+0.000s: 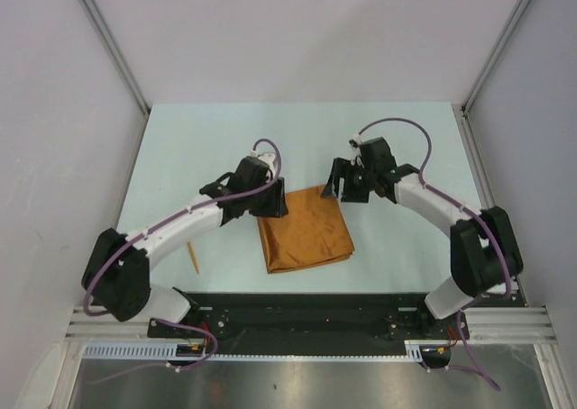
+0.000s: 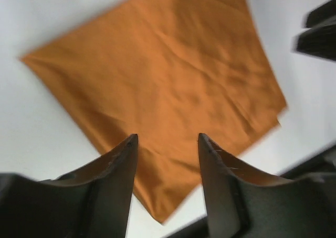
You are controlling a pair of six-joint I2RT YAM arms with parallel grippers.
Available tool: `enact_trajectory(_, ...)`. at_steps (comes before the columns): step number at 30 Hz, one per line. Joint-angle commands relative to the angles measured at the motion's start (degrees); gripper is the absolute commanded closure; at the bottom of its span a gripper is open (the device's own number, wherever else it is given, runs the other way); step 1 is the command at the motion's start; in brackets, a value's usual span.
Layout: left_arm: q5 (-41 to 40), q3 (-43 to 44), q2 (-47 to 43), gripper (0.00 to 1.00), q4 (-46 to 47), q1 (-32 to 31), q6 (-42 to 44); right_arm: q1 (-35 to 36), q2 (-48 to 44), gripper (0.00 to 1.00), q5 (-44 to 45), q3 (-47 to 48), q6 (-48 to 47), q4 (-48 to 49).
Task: Fold the napkin into a case and place the utensils inside
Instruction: Smooth out the square-folded napkin at the center of the board.
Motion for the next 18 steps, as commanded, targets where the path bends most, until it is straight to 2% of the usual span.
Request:
enact_trajectory(1, 1.0, -5.6, -5.4, 0.51, 0.4, -6.0, -0.6, 1.7, -6.9, 0.25, 6.3, -10.9, 1.5, -12.3)
enact_trajectory(4, 5.1, -10.1, -6.3, 0.65, 3.3, -7.4, -1.6, 2.4, -11.0, 0.29, 4.7, -17.8, 4.0, -8.0)
enact_trajectory(7, 7.2, -14.4, -7.9, 0.76, 5.1, -7.7, -3.2, 3.2, -13.2, 0.35, 3.9, -22.7, 6.9, -3.9)
enact_trajectory(18, 10.5, -25.5, -17.0, 0.79, 7.6, -7.8, -3.8, 4.2, -14.7, 0.43, 5.4, -27.0, 9.5, -1.2)
